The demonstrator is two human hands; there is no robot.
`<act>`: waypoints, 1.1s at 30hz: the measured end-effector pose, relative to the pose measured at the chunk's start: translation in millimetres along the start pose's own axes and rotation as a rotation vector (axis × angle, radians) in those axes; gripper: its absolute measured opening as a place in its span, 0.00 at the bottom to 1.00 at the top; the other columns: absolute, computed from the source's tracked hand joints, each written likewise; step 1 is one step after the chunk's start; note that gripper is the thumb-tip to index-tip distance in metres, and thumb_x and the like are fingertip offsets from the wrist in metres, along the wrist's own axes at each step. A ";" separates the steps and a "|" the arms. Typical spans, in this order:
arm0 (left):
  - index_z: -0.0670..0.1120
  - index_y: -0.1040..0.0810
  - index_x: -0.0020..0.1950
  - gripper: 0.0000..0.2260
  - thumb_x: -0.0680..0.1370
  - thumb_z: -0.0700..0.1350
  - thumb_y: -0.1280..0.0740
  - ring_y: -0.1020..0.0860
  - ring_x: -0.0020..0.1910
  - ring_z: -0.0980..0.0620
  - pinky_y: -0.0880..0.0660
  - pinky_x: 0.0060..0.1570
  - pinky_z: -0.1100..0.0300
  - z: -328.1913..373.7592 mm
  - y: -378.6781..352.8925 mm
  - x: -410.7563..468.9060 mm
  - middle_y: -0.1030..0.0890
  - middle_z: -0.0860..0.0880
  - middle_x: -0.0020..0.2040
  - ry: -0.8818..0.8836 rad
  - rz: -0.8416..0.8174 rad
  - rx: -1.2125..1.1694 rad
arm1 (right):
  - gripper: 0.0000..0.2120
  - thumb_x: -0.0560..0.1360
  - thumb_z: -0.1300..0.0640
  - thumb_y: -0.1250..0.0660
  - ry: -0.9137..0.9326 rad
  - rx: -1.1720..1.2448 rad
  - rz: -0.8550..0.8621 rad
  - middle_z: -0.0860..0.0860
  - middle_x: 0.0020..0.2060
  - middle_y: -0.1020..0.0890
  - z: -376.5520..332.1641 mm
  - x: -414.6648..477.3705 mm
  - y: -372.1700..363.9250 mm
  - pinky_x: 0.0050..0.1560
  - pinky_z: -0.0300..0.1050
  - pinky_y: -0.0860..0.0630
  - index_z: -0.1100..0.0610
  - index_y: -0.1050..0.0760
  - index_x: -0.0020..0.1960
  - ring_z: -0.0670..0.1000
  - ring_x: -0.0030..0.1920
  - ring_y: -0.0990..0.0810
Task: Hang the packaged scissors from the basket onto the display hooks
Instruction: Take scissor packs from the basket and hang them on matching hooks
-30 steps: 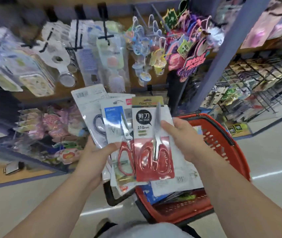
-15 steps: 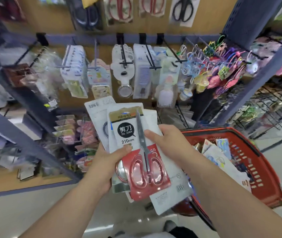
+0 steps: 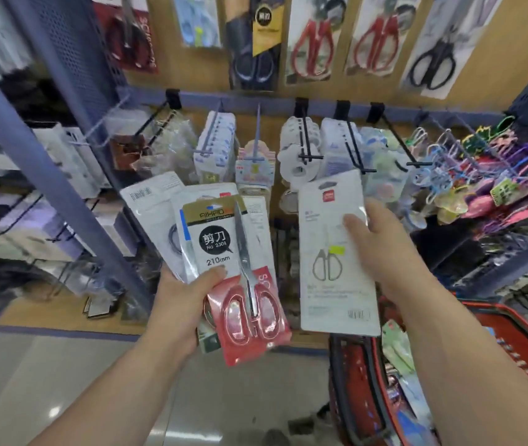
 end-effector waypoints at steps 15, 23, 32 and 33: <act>0.46 0.22 0.69 0.24 0.76 0.28 0.27 0.13 0.56 0.41 0.15 0.49 0.49 20.1 -27.8 -1.4 0.12 0.44 0.57 -0.192 0.142 -0.011 | 0.11 0.80 0.57 0.32 0.439 -0.060 -0.269 0.41 0.51 0.14 -33.0 -12.7 -85.9 0.53 0.32 0.24 0.49 0.16 0.60 0.40 0.51 0.19; 0.49 0.21 0.68 0.24 0.74 0.33 0.25 0.14 0.57 0.39 0.18 0.56 0.41 53.0 -13.7 6.3 0.13 0.43 0.59 -0.209 0.020 -0.061 | 0.37 0.65 0.30 0.22 0.120 0.002 -0.264 0.39 0.61 0.21 -46.8 3.6 -93.2 0.63 0.45 0.23 0.40 0.27 0.70 0.41 0.61 0.22; 0.46 0.24 0.71 0.26 0.74 0.30 0.26 0.13 0.55 0.42 0.15 0.51 0.45 110.8 40.3 49.3 0.12 0.44 0.56 -0.286 -0.069 -0.030 | 0.10 0.74 0.39 0.24 0.184 0.066 -0.175 0.38 0.40 0.13 -105.5 1.5 -117.7 0.38 0.31 0.24 0.45 0.17 0.46 0.37 0.40 0.16; 0.47 0.24 0.70 0.26 0.75 0.29 0.26 0.13 0.55 0.43 0.15 0.51 0.45 116.0 47.6 54.1 0.12 0.45 0.56 -0.283 -0.067 -0.033 | 0.07 0.75 0.43 0.24 0.184 0.113 -0.169 0.38 0.40 0.13 -111.6 1.2 -119.5 0.36 0.30 0.25 0.45 0.17 0.47 0.37 0.40 0.16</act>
Point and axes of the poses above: each hand's wrist, its own x-axis towards the middle knuckle, its own y-axis out of the back of the hand, z = x × y, the point moved 2 cm from there along x, towards the middle knuckle
